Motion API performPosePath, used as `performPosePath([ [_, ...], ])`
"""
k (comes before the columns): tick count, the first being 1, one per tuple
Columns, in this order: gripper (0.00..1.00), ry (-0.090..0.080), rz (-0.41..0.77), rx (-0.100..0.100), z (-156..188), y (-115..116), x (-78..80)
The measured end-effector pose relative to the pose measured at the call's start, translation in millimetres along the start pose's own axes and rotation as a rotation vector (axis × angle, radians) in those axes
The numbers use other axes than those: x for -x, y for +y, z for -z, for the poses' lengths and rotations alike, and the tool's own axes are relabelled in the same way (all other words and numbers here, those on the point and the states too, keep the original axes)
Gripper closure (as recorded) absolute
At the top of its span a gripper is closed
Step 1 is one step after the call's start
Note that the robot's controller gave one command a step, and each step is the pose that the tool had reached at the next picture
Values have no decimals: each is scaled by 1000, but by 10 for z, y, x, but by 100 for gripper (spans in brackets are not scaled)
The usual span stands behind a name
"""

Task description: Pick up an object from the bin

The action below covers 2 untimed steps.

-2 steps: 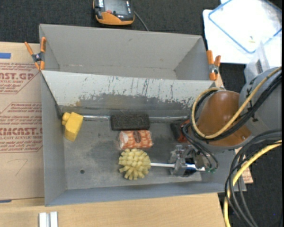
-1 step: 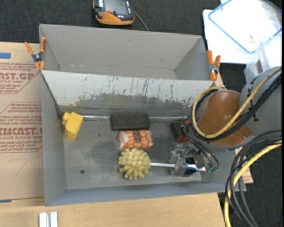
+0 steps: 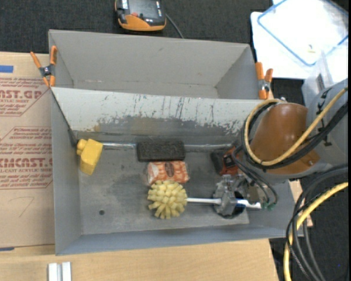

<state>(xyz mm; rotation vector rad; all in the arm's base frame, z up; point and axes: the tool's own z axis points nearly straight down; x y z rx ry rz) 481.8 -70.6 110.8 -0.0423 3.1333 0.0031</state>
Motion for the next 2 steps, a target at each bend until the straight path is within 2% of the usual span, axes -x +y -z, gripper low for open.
performPosePath([
  [2,100,1,0,0,455,7,7],
])
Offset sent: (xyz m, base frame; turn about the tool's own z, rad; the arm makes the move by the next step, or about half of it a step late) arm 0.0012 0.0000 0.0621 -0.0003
